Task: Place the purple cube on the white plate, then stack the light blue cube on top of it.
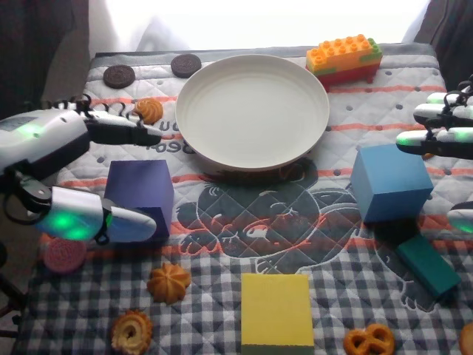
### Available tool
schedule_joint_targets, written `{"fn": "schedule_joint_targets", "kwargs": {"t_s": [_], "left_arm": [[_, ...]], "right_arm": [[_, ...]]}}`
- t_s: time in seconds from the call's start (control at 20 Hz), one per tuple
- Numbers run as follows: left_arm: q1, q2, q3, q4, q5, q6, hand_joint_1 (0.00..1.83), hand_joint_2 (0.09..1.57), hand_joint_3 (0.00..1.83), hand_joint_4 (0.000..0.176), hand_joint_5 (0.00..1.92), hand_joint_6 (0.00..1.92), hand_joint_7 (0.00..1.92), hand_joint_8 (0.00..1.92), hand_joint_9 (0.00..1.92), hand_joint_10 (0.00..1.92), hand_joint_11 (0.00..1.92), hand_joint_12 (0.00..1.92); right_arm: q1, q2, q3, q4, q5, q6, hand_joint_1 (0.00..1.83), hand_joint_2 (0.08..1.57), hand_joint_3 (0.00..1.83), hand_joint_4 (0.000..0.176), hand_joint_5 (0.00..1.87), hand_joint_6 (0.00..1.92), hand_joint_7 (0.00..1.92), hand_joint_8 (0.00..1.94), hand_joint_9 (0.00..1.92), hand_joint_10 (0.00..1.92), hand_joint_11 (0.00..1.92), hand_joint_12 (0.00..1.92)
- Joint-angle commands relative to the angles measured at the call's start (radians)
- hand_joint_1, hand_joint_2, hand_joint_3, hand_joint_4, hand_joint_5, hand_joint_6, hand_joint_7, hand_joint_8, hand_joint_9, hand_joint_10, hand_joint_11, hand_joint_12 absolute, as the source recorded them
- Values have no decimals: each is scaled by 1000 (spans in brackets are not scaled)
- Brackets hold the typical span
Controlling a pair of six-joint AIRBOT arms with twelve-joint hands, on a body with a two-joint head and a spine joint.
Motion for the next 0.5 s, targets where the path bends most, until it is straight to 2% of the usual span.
{"fn": "schedule_joint_targets", "kwargs": {"t_s": [0.0, 0.05, 0.15, 0.2, 0.3, 0.4, 0.45], "left_arm": [[-12, 0, 10, -15, -70, 16, 737, 846, 2, 106, 390, 0, 382, 1, 412, 12, 2, 861], [-12, -8, 17, -22, -53, 32, 753, 835, 0, 107, 444, 4, 408, 2, 438, 9, 19, 853], [-12, -17, 22, -29, -36, 46, 757, 831, 0, 143, 459, 4, 429, 6, 475, 17, 45, 857], [-12, -18, 22, -37, -32, 63, 775, 829, 0, 148, 458, 3, 411, 1, 479, 16, 44, 853], [-12, -25, 24, -57, -28, 101, 773, 830, 0, 146, 464, 5, 423, 6, 464, 7, 16, 839], [-12, -29, 27, -64, -28, 101, 835, 836, 1, 121, 497, 14, 447, 13, 467, 7, 0, 827], [-12, -33, 30, -68, -28, 101, 860, 873, 3, 132, 483, 4, 502, 9, 526, 15, 50, 848]], "right_arm": [[5, 1, 4, 24, 117, 7, 415, 1183, 2, 137, 382, 1, 251, 1, 186, 1, 0, 778], [5, -1, 4, 24, 117, 7, 408, 1180, 0, 146, 377, 0, 242, 0, 173, 0, 0, 755], [3, -1, 4, 24, 117, 9, 428, 1176, 0, 136, 383, 3, 243, 1, 168, 0, 0, 742], [2, -1, 4, 24, 117, 10, 423, 1178, 0, 133, 387, 2, 238, 0, 161, 1, 0, 720], [-1, -1, 4, 24, 116, 10, 360, 1195, 6, 118, 383, 1, 235, 3, 166, 3, 6, 722], [-2, -1, 4, 24, 115, 11, 346, 1193, 3, 116, 381, 0, 240, 3, 176, 5, 2, 724], [-2, -2, 4, 24, 115, 12, 323, 1197, 4, 104, 391, 4, 238, 2, 172, 3, 0, 724]]}}
